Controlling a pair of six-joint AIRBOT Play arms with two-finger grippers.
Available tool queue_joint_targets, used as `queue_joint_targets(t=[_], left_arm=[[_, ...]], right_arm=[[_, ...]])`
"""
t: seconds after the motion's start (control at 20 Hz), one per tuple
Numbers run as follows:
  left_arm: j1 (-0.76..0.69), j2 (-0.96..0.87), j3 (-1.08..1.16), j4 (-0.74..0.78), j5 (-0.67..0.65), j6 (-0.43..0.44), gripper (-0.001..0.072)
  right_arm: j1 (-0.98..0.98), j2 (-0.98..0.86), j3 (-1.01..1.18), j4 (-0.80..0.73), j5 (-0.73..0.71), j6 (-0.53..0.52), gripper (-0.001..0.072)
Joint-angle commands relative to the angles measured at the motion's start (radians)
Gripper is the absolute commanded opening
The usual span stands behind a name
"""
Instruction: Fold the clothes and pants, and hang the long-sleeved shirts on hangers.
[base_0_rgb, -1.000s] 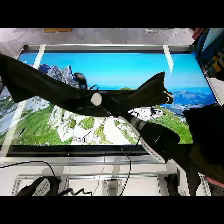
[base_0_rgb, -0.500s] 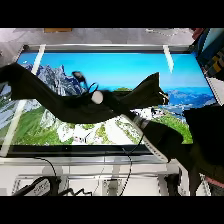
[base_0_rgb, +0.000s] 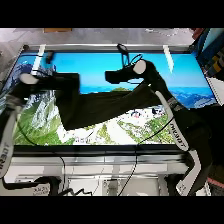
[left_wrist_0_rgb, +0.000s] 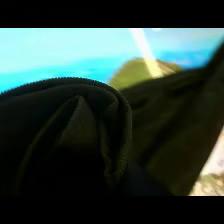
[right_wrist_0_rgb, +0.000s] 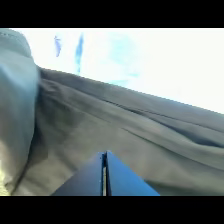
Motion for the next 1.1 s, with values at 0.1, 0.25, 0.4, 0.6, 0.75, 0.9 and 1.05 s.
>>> queue_joint_targets(t=[0.1,0.25,0.4,0.6,0.75,0.9,1.05], left_arm=[[-0.189,-0.100,0.000,-0.032,-0.004,0.018,0.0241],[-0.140,-0.081,0.000,-0.031,-0.091,-0.050,0.0555],[0.000,-0.049,0.000,0.072,-0.216,-0.151,0.0552],[0.259,-0.045,-0.019,0.209,-0.318,-0.228,0.0478],[0.435,-0.045,-0.110,0.207,-0.343,-0.227,0.0473],[0.510,-0.049,-0.247,0.151,-0.252,-0.212,0.0516],[0.491,-0.106,-0.335,-0.010,-0.212,-0.103,0.0516]], right_arm=[[-0.102,0.009,0.001,-0.004,0.122,0.002,0.0026],[-0.108,0.009,0.000,-0.017,0.148,0.002,0.0026],[-0.108,0.009,0.000,-0.021,0.141,0.002,0.0026],[-0.106,0.009,0.000,-0.021,0.124,0.002,0.0026],[-0.106,0.009,0.000,-0.020,0.079,0.002,0.0026],[-0.106,0.009,0.000,-0.018,0.031,0.002,0.0026],[-0.106,0.009,0.000,-0.004,0.019,0.003,0.0026]])
